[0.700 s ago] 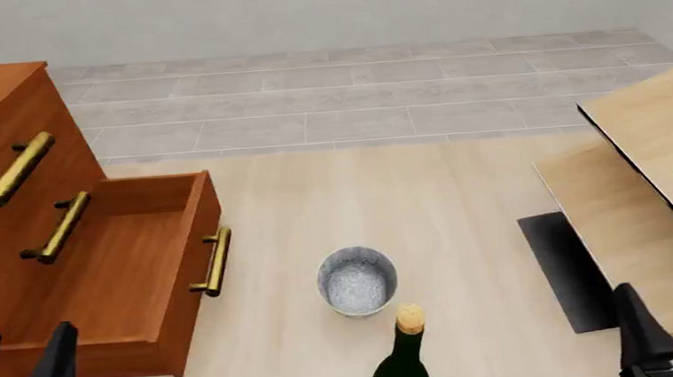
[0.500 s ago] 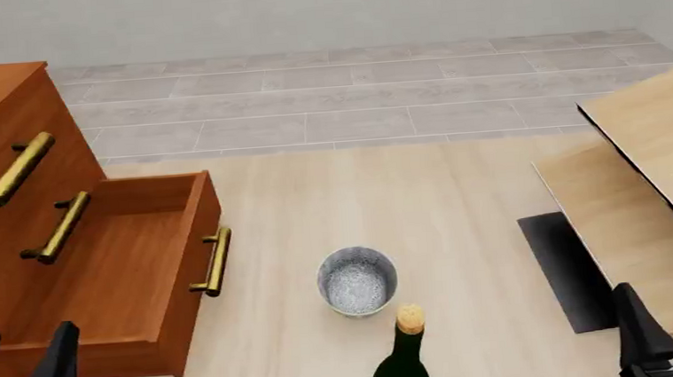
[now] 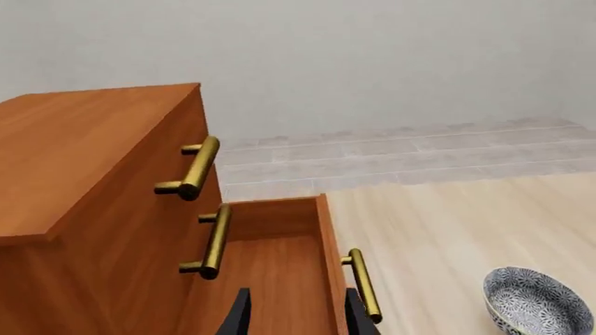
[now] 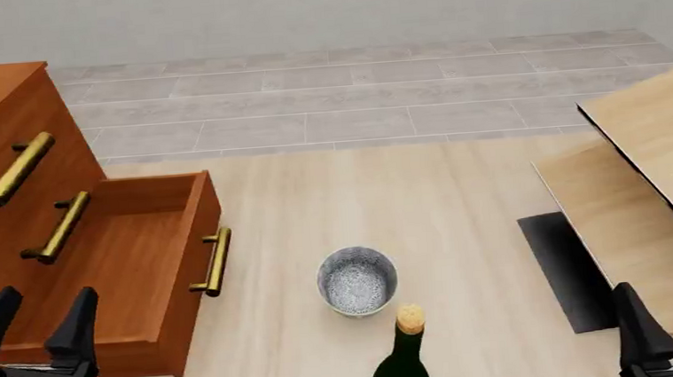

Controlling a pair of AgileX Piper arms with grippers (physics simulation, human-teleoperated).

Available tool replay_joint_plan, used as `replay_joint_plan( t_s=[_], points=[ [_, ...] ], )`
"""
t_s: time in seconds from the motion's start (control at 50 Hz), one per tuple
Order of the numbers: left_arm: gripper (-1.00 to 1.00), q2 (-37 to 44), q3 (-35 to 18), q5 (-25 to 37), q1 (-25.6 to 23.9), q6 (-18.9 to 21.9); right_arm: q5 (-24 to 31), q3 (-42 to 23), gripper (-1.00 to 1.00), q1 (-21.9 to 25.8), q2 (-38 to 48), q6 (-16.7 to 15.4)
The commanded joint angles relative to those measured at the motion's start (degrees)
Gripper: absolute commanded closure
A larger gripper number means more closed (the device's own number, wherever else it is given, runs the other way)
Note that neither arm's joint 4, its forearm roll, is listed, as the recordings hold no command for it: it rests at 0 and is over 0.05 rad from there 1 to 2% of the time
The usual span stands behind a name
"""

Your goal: Put the bowl on top of the cabinet.

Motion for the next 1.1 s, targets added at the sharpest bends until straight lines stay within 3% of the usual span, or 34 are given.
replay_joint_plan(
  t_s=[0.02,0.12,0.42,0.6,1.02,1.1],
  points=[
    [-1.00,13.46,-4.10,-7.78,-1.45,0.98,0.00,0.00,-1.00,-0.01,0.01,-0.01],
    [-1.00,19.18,-6.37,-8.98,-3.11,0.49,0.00,0.00,-1.00,-0.01,0.02,0.01],
    [-1.00,24.24,-11.73,-7.82,-9.17,1.65,0.00,0.00,-1.00,0.00,0.02,0.01],
    [-1.00,29.65,-16.54,-5.07,-11.48,0.00,0.00,0.00,-1.00,0.00,0.02,0.00],
    [-1.00,35.51,-23.27,-0.49,-18.39,1.75,0.00,0.00,-1.00,-0.01,0.00,0.00],
    [-1.00,36.64,-24.87,0.96,-19.00,0.50,0.00,0.00,-1.00,0.00,0.01,0.01]
  ],
)
